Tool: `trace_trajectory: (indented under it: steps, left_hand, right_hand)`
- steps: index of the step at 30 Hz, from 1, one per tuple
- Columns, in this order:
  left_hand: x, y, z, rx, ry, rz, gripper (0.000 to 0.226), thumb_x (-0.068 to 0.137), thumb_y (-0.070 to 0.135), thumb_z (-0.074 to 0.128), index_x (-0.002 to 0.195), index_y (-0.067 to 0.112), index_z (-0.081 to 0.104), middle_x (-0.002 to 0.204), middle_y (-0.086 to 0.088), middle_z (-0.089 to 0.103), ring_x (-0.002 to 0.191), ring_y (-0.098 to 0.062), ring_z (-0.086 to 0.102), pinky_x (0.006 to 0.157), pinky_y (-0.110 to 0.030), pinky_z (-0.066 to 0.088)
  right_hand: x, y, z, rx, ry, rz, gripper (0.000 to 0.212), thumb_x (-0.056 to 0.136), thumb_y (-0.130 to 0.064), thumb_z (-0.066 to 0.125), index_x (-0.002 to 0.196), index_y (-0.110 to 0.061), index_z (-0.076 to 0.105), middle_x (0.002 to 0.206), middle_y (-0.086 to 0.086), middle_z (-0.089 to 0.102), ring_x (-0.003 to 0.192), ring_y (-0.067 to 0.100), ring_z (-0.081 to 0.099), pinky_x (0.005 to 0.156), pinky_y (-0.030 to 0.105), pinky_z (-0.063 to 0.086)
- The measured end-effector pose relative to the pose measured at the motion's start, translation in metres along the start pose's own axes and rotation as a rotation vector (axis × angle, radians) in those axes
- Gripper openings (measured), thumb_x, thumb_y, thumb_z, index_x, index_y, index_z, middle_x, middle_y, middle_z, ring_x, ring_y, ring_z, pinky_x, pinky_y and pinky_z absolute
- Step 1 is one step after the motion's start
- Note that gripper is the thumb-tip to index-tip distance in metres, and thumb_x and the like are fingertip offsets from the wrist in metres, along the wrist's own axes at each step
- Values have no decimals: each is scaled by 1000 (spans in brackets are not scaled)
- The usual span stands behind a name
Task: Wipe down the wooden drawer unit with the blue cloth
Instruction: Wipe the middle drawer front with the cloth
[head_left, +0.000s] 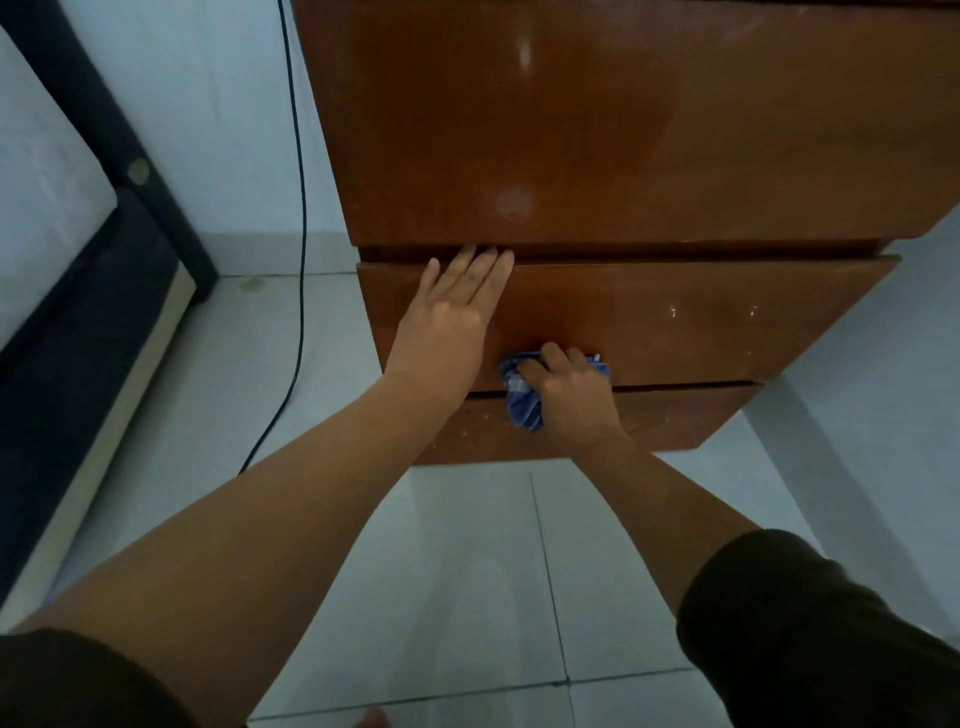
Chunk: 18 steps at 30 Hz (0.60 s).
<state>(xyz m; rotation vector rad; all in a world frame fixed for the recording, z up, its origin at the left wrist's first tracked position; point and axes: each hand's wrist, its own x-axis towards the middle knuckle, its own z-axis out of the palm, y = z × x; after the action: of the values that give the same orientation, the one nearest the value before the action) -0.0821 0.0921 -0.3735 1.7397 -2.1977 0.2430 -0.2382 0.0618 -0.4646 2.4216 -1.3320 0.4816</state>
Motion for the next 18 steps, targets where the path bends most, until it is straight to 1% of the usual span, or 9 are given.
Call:
trace_trajectory:
  steps: [5,7,8,9,11,12,14,16,18]
  left_hand:
    - [-2,0,7,-4,41,21,72,89,-6,41,150,13,9,157,-6,18,147,-22,9,118,-39,-2]
    - [-1,0,8,2,47,24,74,88,-7,43,150,13,9,157,-6,18,147,-23,9,118,-40,-1]
    - [-2,1,7,0,47,24,74,88,-7,43,150,13,9,157,-7,18,147,-23,9,118,-40,-1]
    - [-2,1,6,-1,42,23,74,88,-6,43,150,13,8,157,-7,18,147,-23,8,118,-40,-1]
    - [-2,2,5,17,19,28,74,90,-4,41,151,14,3,158,-5,13,147,-22,5,118,-39,-3]
    - [-2,1,4,29,10,32,74,91,-3,41,151,15,1,158,-4,11,147,-21,3,118,-38,-3]
    - [-3,2,3,30,14,34,74,91,-2,42,151,15,2,158,-4,11,147,-21,4,118,-38,-3]
    - [-4,5,3,21,21,10,76,89,-2,44,151,16,4,158,-4,13,147,-21,4,118,-38,-3]
    - [-5,10,3,20,21,-21,77,89,-2,45,151,16,3,158,-3,12,147,-21,3,118,-39,-2]
  right_hand:
    - [-14,-4,38,0,-149,9,40,29,-6,92,62,-13,70,67,9,64,46,26,58,34,21,40]
    - [-12,-5,37,16,-213,27,42,27,-6,92,62,-14,71,66,8,63,45,24,58,34,20,40]
    - [-13,-4,34,18,-250,41,40,33,-6,92,67,-13,72,71,8,64,50,25,61,37,22,43]
    - [-13,-2,30,42,-312,49,35,49,-7,89,80,-12,73,84,10,65,63,28,65,45,26,49]
    - [-13,6,25,83,-418,126,27,83,-11,68,110,-11,66,112,12,57,93,34,62,68,36,51]
    - [-14,8,19,130,-420,134,26,87,-11,64,113,-11,64,114,13,56,96,35,60,70,38,51]
    - [-14,11,-4,191,-274,81,28,73,-11,78,100,-10,69,99,13,62,80,36,64,56,35,51]
    - [-15,18,-23,154,-96,-6,34,56,-12,88,85,-14,72,82,9,64,63,30,63,43,27,47]
    - [-15,29,-47,107,61,-51,27,61,-15,84,85,-16,73,80,6,65,63,27,61,42,25,44]
